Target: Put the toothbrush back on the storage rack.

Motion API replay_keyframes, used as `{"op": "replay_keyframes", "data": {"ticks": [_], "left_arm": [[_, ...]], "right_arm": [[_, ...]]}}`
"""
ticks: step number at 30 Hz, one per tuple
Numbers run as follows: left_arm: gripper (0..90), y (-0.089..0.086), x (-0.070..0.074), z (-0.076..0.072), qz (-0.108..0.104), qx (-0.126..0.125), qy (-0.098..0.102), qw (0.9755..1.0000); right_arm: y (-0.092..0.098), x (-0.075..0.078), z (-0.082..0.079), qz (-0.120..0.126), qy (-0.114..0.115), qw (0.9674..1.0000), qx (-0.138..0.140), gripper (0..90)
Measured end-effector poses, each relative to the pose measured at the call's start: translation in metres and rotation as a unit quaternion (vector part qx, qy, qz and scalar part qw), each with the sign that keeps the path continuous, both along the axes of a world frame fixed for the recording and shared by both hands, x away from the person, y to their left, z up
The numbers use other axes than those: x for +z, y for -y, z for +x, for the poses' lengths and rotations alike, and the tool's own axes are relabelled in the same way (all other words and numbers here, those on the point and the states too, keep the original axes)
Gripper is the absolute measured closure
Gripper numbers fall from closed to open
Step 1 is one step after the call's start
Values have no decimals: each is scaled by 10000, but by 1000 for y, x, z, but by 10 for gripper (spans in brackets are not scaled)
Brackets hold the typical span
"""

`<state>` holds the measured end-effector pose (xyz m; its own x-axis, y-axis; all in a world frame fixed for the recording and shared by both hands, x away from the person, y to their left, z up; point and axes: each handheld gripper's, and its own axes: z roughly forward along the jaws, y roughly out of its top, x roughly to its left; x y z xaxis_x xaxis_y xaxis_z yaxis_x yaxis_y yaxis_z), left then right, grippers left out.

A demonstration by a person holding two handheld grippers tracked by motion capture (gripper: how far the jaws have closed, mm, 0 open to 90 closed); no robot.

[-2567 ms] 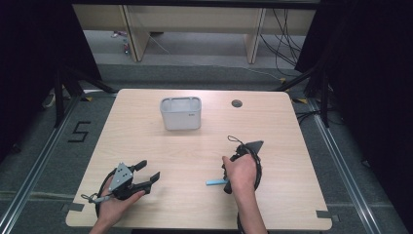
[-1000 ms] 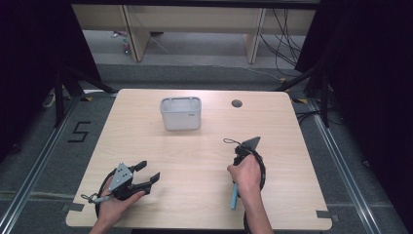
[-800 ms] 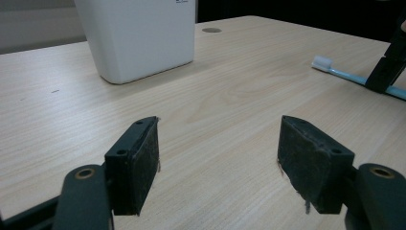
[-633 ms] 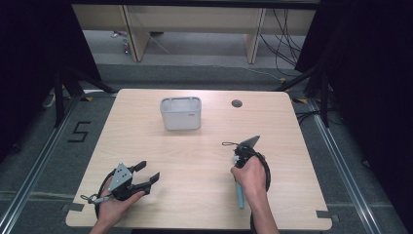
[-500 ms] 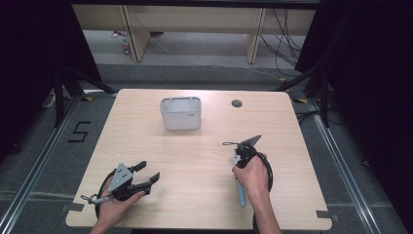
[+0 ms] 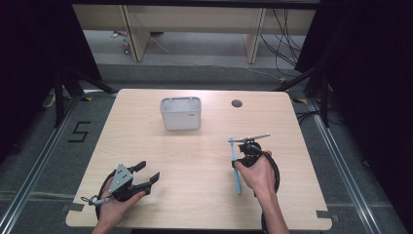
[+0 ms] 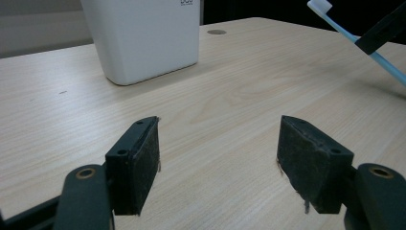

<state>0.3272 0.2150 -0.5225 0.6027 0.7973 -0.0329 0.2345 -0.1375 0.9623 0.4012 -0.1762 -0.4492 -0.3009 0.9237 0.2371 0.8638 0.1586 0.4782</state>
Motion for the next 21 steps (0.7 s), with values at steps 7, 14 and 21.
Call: {"op": "replay_keyframes", "data": {"ticks": [7, 14, 21], "left_arm": [[308, 2, 0, -1, 61, -21, 22, 10000], [310, 2, 0, -3, 68, -94, 70, 9999], [312, 3, -1, -3, -14, -151, 117, 9998]], "right_arm": [[6, 0, -5, 392, 704, 9967, 94, 791], [7, 5, -16, 1036, 1709, 9798, 112, 791], [6, 9, -23, 1242, 2375, 9633, 130, 790]]}}
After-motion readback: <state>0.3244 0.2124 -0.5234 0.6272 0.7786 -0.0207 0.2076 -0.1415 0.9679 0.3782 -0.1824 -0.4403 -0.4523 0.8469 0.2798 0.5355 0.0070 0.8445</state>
